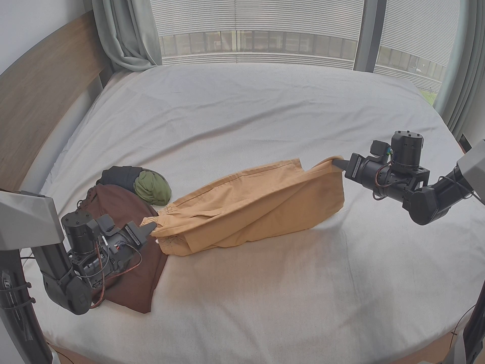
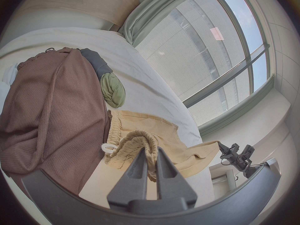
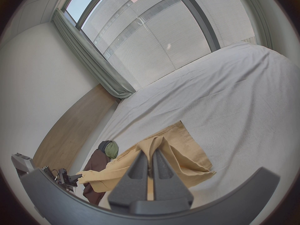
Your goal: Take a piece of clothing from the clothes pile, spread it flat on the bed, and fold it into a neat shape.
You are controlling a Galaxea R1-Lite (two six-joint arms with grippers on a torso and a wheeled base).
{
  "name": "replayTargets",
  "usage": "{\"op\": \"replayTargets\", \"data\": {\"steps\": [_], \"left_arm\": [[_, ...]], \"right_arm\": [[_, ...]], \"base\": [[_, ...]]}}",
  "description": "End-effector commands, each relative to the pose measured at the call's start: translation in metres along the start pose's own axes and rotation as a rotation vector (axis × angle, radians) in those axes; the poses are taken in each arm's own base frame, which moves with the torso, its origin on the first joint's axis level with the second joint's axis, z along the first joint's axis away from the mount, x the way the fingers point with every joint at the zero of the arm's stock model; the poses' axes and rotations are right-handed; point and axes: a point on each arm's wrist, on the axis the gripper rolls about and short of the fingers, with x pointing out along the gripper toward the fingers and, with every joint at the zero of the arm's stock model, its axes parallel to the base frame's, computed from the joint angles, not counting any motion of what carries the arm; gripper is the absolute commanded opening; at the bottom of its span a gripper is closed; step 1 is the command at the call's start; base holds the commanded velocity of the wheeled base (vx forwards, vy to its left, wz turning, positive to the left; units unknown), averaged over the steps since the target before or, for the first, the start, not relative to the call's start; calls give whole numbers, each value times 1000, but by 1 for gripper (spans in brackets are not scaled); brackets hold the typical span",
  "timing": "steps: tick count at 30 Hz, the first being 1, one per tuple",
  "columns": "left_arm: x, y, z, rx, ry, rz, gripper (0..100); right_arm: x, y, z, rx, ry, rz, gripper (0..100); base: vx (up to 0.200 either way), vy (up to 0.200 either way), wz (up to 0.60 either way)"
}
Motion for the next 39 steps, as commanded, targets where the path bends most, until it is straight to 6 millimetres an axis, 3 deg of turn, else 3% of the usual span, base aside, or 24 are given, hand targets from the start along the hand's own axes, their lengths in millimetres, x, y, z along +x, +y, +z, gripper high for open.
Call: {"op": "replayTargets", "data": {"steps": [1,26,39], "left_arm": [[2,1,1,-2,-6,4,0],[23,2,6,-19,-65,-1,0],[46,10,11,-39,-118,11,0]], "right_arm": [[6,1,5,-3,-8,6,0],[38,-20,15,8,2,-31,0],[72,-29,13,11,6,-23,0]], "base": [[0,0,0],[0,0,0],[0,0,0]]}}
